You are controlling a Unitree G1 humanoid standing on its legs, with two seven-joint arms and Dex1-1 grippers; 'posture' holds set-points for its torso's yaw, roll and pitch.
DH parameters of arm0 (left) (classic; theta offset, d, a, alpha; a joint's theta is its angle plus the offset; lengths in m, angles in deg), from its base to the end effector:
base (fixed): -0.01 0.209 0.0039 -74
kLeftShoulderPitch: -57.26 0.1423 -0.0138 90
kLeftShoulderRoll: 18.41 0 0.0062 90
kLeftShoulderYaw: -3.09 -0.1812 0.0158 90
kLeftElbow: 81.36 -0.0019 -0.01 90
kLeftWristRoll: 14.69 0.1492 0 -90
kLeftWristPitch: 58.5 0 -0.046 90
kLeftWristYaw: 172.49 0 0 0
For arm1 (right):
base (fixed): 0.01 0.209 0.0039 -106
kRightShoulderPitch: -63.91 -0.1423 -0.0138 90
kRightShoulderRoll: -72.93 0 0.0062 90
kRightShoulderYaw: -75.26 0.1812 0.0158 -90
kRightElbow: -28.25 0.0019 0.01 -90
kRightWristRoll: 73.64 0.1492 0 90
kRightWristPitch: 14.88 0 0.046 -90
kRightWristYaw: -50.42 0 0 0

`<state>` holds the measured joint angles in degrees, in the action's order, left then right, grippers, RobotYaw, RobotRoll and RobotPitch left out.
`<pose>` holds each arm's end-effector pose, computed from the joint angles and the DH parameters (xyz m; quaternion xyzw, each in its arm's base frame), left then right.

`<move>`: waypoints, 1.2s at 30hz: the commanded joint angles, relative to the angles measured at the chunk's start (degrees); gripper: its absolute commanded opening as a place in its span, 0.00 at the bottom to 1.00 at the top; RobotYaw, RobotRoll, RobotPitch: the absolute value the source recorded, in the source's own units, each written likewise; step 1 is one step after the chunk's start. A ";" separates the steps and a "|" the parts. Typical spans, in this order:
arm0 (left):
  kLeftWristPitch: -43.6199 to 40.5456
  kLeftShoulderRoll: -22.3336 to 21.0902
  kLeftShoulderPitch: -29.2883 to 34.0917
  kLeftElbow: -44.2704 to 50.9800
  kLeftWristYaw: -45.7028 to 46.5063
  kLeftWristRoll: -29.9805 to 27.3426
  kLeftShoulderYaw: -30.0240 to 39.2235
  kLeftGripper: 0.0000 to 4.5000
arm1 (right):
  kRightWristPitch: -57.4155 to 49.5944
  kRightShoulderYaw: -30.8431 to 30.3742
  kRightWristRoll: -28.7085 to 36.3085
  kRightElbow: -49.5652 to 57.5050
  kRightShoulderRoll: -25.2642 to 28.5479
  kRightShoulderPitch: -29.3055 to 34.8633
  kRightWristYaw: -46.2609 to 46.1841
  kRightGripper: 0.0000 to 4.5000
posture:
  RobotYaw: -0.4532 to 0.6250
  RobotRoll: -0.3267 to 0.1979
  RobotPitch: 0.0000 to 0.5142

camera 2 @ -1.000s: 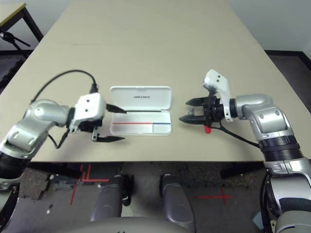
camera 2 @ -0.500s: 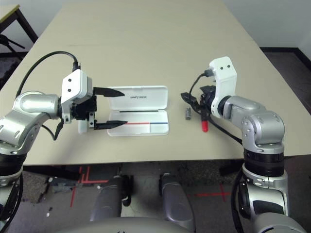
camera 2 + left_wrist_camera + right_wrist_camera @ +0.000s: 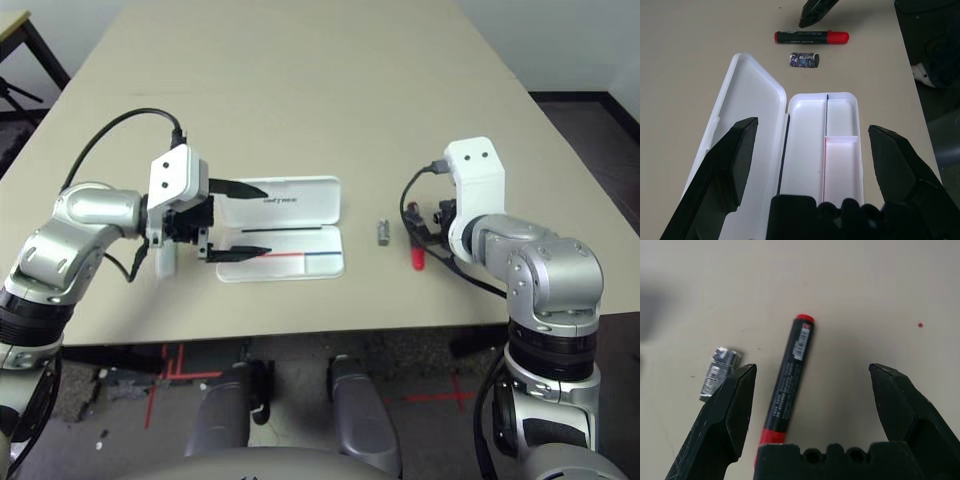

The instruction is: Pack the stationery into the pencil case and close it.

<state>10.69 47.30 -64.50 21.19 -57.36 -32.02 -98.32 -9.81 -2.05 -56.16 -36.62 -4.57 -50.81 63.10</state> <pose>0.2720 0.1808 0.2141 0.2782 0.0042 -0.6102 0.7418 0.2335 -0.2242 0.1916 -0.0528 0.2848 0.0538 0.9556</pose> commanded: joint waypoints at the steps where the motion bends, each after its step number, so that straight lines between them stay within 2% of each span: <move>1: 0.14 -0.30 0.57 1.03 -0.22 0.57 -0.47 0.99 | 1.28 0.27 -0.70 -1.80 0.06 2.36 -0.03 1.00 | 0.22 0.62 0.35; 17: -0.77 -1.39 2.42 3.16 0.60 1.35 -0.07 0.99 | 7.55 -2.85 -1.85 -9.07 -3.57 3.27 -1.07 1.00 | 0.27 0.62 0.36; 20: -1.25 -1.40 2.79 3.85 1.07 1.36 -0.06 1.00 | 8.36 -2.82 -1.92 -10.06 -3.25 3.02 -0.99 0.79 | 0.28 0.62 0.36; 28: -1.46 -1.86 3.53 4.32 1.65 1.66 0.20 1.00 | 8.94 -2.73 -1.89 -12.36 -0.69 0.32 0.47 0.12 | 0.29 0.62 0.36; 31: -1.44 -2.04 3.58 4.31 1.73 1.66 0.25 1.00 | 10.11 -3.23 -1.60 -13.24 2.09 -1.08 2.51 0.11 | 0.29 0.62 0.36; 36: -0.88 -3.24 3.62 3.97 1.26 2.14 0.54 1.00 | 16.20 -8.64 0.31 -13.75 12.06 -3.53 13.77 0.11 | 0.30 0.62 0.35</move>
<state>9.50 45.00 -61.38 24.28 -55.67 -30.40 -98.23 4.86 -8.76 -56.87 -50.17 6.29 -53.89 73.69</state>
